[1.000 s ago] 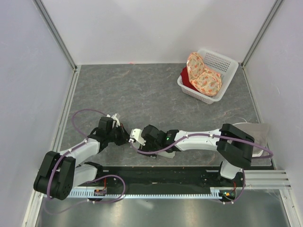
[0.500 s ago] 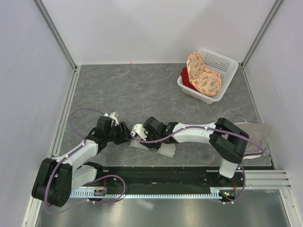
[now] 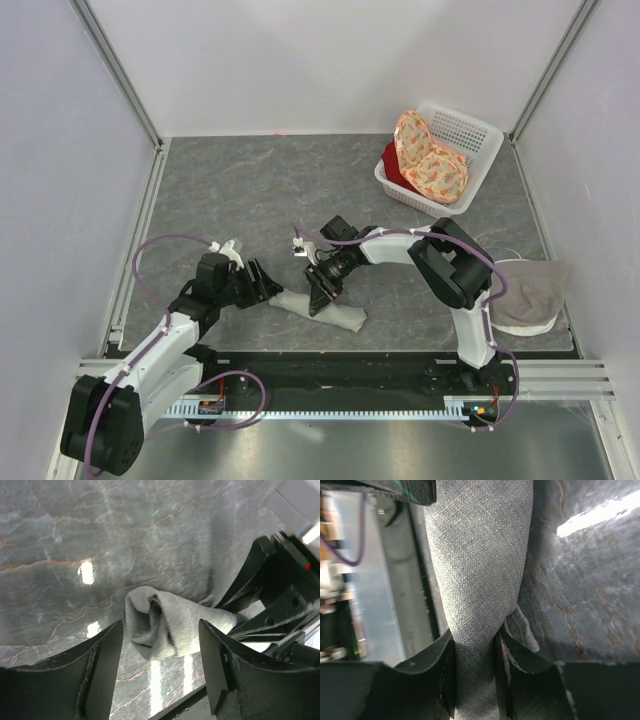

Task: Fold the napkin, place the utensils inside, and roll it up
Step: Roll the napkin with the utensil

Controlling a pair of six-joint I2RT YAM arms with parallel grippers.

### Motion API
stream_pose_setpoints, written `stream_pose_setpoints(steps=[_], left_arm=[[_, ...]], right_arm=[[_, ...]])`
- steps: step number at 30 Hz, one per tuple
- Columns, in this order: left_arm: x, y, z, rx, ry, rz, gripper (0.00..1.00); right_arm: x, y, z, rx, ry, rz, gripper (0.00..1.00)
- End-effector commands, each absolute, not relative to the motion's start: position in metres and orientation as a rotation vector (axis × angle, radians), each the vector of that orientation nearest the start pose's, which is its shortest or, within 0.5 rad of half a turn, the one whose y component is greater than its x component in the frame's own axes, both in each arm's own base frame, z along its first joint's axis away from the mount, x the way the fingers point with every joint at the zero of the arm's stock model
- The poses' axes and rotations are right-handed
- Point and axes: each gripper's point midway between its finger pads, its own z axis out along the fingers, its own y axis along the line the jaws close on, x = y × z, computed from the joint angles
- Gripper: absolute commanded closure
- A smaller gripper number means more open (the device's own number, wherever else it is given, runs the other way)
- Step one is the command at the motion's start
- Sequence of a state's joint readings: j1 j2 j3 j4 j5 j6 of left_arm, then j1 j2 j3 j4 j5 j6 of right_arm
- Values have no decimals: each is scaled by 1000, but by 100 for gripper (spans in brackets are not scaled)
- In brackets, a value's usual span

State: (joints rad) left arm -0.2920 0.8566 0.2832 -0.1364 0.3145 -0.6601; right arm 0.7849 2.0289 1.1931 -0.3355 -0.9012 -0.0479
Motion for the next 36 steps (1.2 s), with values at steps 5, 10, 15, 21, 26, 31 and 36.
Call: stream_pose_setpoints(steps=[5,10,15,21,26,31,36], left_arm=[[206,-146,55,-208,2332,-857,34],[207,-154,57,-178,2300,-919,37],[206,-162,57,-149,2299,-979,39],[204,-169,50,-145,2315,-1034,58],[208,-169,44,-153,2353,-1010,90],[212,-165,42,-198,2407,-970,98],[209,-165,36,-242,2485,-952,98]], right_arm=[[153,349,-1,-1220,2607,1751,62],[158,347,-9,-1189,2643,1747,62],[162,346,-14,-1168,2667,1733,62],[167,345,-17,-1145,2692,1701,60],[180,347,-5,-1155,2667,1577,47],[215,343,32,-1225,2507,1214,27],[233,346,65,-1299,2258,842,19]])
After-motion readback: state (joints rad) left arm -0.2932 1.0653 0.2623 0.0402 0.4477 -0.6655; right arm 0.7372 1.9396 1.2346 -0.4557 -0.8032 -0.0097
